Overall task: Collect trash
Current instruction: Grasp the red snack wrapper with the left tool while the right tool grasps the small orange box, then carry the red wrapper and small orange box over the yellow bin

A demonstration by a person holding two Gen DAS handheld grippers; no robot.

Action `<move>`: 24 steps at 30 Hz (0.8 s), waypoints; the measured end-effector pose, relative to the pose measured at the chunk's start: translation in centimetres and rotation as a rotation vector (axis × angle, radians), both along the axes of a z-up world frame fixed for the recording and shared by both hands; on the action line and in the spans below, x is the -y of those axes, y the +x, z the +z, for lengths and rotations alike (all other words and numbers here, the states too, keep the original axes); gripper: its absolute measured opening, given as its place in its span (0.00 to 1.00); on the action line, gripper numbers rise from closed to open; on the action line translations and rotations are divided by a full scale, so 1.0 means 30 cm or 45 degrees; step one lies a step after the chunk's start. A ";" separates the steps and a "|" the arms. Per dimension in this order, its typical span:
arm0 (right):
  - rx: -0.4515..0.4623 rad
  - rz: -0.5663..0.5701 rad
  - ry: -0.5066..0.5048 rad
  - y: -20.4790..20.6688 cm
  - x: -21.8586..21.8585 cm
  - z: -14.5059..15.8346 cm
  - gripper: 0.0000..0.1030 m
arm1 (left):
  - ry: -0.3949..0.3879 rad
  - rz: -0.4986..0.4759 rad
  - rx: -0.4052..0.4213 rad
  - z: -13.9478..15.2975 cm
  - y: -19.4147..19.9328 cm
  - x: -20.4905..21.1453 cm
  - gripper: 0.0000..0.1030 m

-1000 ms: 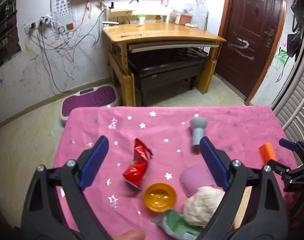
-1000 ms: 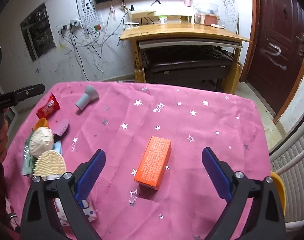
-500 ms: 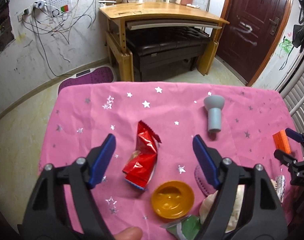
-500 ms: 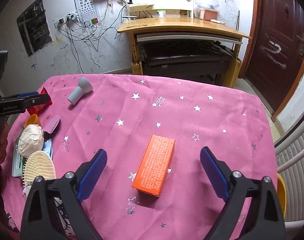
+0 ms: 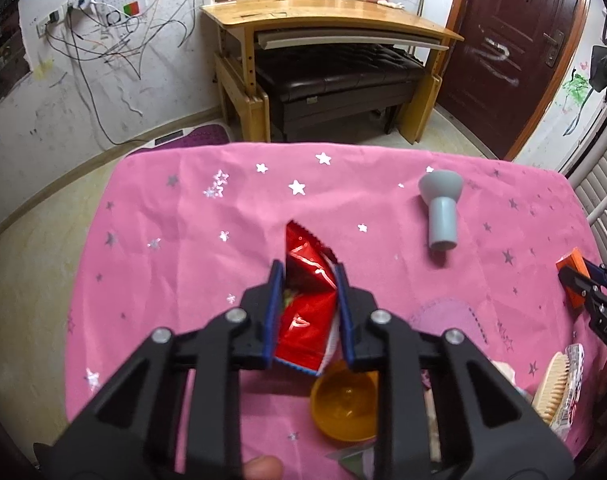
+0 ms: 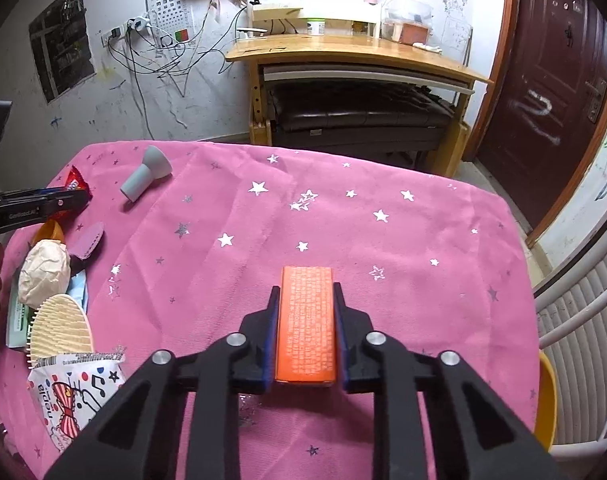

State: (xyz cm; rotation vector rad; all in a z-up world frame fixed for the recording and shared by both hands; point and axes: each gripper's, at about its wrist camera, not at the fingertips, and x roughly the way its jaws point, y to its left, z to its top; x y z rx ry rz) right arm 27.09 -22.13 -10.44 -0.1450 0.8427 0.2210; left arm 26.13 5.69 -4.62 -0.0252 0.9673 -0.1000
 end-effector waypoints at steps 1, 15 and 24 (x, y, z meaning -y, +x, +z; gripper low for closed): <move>0.007 -0.007 -0.007 -0.002 0.002 0.000 0.17 | -0.006 0.000 0.007 0.003 -0.006 -0.001 0.21; 0.100 -0.047 0.051 -0.068 0.054 0.082 0.17 | -0.025 0.030 0.143 0.154 -0.078 0.010 0.21; 0.137 -0.073 0.097 -0.134 0.128 0.109 0.17 | -0.014 -0.046 0.210 0.247 -0.121 0.150 0.21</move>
